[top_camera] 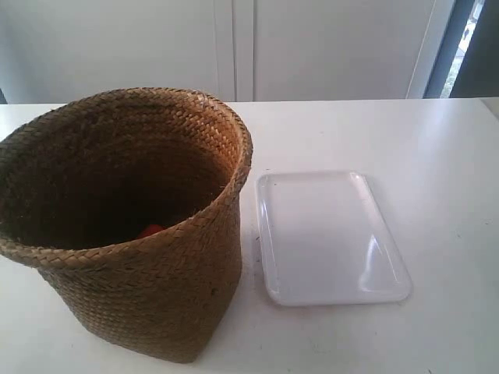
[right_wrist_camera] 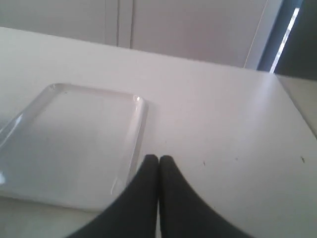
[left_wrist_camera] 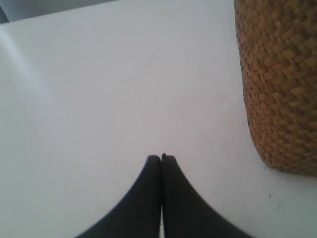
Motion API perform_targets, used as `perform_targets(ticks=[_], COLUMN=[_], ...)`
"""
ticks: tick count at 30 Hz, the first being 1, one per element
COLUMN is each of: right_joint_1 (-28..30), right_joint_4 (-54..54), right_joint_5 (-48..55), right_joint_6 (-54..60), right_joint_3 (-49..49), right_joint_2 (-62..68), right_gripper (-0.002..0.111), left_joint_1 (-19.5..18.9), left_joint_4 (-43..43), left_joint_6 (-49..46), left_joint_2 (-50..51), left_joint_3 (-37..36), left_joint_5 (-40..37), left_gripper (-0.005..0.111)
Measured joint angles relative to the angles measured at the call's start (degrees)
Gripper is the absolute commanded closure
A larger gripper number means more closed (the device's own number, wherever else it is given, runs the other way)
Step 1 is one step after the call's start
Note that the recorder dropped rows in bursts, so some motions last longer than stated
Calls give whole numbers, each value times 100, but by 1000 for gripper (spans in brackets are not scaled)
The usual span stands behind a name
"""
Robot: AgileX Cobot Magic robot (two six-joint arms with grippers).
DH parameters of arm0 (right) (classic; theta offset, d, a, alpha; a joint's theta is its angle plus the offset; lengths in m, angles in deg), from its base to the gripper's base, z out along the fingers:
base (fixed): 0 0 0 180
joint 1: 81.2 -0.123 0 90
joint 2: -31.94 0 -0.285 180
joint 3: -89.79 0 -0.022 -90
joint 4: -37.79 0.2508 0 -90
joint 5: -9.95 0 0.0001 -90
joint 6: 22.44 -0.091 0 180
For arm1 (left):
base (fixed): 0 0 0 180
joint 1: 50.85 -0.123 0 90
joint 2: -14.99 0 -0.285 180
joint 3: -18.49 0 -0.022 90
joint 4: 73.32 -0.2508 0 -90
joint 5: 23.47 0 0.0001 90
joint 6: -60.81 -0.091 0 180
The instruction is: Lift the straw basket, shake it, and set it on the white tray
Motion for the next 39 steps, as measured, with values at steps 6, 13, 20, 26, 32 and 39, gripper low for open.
perform_targets(ticks=[6, 13, 20, 26, 32, 39], right_joint_1=[0, 0, 0, 0, 0, 0], right_joint_4=[-45, -60, -78, -78, -78, -78], right_joint_5=[-1976, -2604, -2796, -3703, -3957, -4040], right_joint_6=[0, 12, -192, -969, -1102, -1123], right_joint_3=[0, 0, 0, 0, 0, 0], right_joint_2=[0, 0, 0, -9, -9, -9], right_gripper=[108, 108, 108, 108, 108, 108], left_joint_1=[0, 0, 0, 0, 0, 0], left_joint_4=[-81, -81, -116, -126, -126, -126], left_joint_6=[-985, -1069, -366, 1415, 1678, 1701], left_joint_2=[0, 0, 0, 0, 0, 0], left_joint_3=[0, 0, 0, 0, 0, 0], left_joint_5=[1661, 2041, 2115, 2094, 2037, 2093], left_gripper=[107, 107, 107, 107, 107, 107])
